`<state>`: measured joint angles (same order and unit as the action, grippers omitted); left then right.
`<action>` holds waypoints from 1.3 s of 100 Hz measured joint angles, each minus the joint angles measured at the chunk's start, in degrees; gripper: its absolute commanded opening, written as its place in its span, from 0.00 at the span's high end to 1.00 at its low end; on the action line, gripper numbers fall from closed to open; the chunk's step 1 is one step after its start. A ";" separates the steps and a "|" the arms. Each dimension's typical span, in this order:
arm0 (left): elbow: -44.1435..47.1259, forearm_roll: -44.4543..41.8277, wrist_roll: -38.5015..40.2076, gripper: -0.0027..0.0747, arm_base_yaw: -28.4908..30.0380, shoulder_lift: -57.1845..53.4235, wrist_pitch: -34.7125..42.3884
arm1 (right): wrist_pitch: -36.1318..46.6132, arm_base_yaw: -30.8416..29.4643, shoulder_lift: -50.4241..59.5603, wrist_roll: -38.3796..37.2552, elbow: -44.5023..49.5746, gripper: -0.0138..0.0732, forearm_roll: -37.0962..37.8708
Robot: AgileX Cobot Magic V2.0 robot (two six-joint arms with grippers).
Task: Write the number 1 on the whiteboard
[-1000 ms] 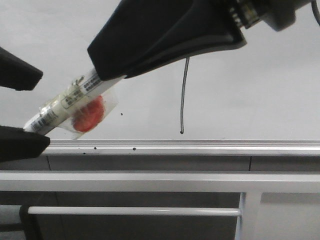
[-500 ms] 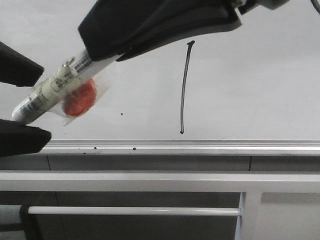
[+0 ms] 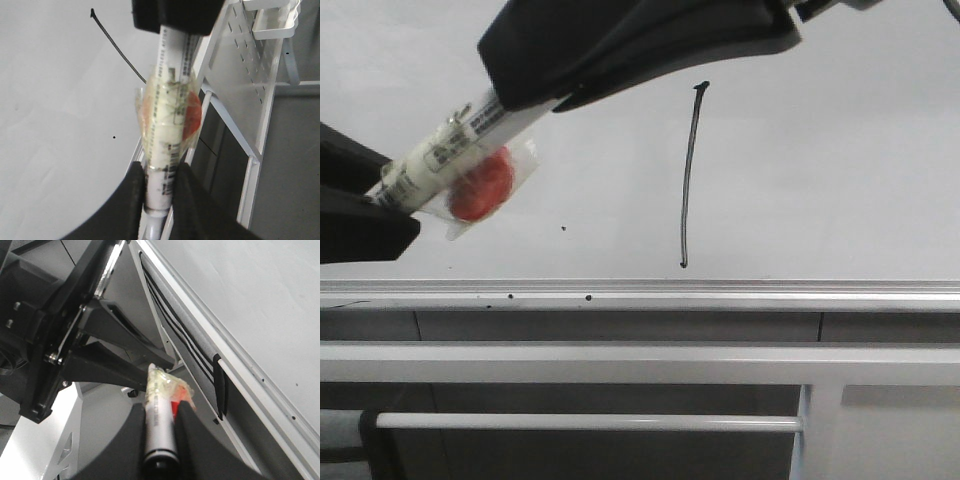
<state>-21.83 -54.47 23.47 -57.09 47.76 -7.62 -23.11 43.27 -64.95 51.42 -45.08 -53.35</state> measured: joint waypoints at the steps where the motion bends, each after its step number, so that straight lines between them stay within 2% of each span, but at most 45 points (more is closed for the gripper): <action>1: 0.00 0.00 0.00 0.99 0.00 0.00 0.00 | 0.00 0.00 0.00 0.00 0.00 0.91 0.00; 26: 0.00 0.00 -0.13 0.99 0.00 0.00 0.00 | 0.00 0.00 0.00 0.00 0.00 0.91 0.00; 32: 0.00 0.00 -0.13 0.99 0.00 0.00 0.00 | 0.00 0.00 0.00 0.00 0.00 0.89 0.00; 39: 0.00 0.00 -0.13 0.99 0.00 0.00 0.00 | 0.00 0.00 0.00 0.00 -0.08 0.75 0.00; 47: 0.00 0.41 -0.13 0.99 0.00 0.00 0.22 | 0.00 0.00 0.00 0.00 -0.46 0.47 0.00; 52: 0.00 0.80 -0.02 0.99 0.00 0.00 0.22 | 0.00 0.00 0.00 -0.09 -0.46 0.34 0.00; 59: 0.00 1.66 -0.02 0.99 0.00 0.00 0.22 | 0.54 0.00 0.00 -0.09 -0.55 0.26 0.00; 70: 0.00 3.63 0.11 0.99 0.00 0.00 0.12 | 2.21 0.00 0.48 -0.09 -0.55 0.31 0.00; 77: 0.00 5.95 0.34 0.99 0.00 0.00 0.12 | 3.31 0.00 1.94 0.46 -0.55 0.40 0.00; 81: 0.00 7.49 0.45 0.99 0.00 0.00 0.02 | 3.91 0.00 3.07 0.87 -0.55 0.48 0.10; 83: 0.00 8.02 0.45 0.99 0.00 0.00 0.02 | 4.20 0.00 3.81 0.87 -0.55 0.56 0.09; 84: 0.00 8.58 0.45 0.99 0.00 0.00 0.02 | 4.30 0.00 4.35 1.00 -0.55 0.56 0.25; 95: 0.00 12.44 1.05 0.99 0.00 0.00 0.02 | 4.25 0.00 8.56 1.12 -0.55 0.93 2.01; 112: 0.11 14.00 5.80 0.99 0.00 0.00 1.74 | 2.27 0.00 14.29 1.22 0.05 0.91 4.90; 130: 0.11 14.34 10.21 0.99 0.00 0.00 2.71 | 2.92 0.00 19.51 1.22 5.21 0.91 6.80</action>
<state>-21.72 -40.14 33.68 -57.09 47.76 -4.91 -20.19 43.27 -45.44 52.64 -39.87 -46.55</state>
